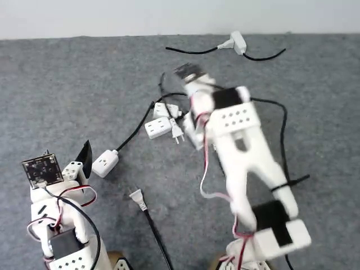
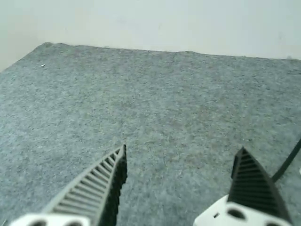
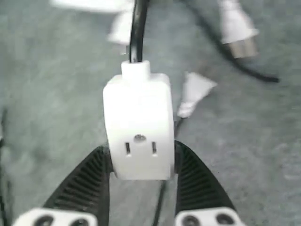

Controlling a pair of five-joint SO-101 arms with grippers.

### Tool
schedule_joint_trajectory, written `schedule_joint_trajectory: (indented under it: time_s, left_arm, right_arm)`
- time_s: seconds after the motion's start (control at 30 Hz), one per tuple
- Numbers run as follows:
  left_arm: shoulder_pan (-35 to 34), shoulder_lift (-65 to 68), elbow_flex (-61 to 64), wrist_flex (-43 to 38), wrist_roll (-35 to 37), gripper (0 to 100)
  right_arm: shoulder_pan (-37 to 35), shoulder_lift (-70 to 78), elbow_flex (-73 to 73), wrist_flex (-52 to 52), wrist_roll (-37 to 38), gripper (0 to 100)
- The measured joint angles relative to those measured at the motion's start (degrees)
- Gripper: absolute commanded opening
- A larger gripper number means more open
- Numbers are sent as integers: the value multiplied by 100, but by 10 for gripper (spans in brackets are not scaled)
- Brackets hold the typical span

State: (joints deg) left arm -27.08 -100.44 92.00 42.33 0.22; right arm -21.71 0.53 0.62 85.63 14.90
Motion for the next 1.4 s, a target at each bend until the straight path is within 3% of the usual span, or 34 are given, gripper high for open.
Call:
schedule_joint_trajectory:
  time_s: [0.17, 0.33, 0.53, 0.77, 1.07, 1.23, 1.4]
  left_arm:
    - [0, 0, 0, 0, 0, 348]
    - [0, 0, 0, 0, 0, 348]
    - [0, 0, 0, 0, 0, 348]
    - [0, 0, 0, 0, 0, 348]
    - [0, 0, 0, 0, 0, 348]
    - [0, 0, 0, -53, -18, 348]
    - [0, 0, 0, -70, -18, 348]
  right_arm:
    - [-738, -774, 1081, -79, -176, 9]
    - [-1134, -1319, 2514, -826, -378, 9]
    - [-1196, -1459, 3719, -1705, -369, 9]
    - [-1187, -985, 4932, -2778, 193, 14]
    - [-1222, -800, 4554, -2505, 167, 277]
    - [-1204, -747, 3376, -1512, 422, 284]
    - [-1046, -738, 2497, -1187, 1064, 284]
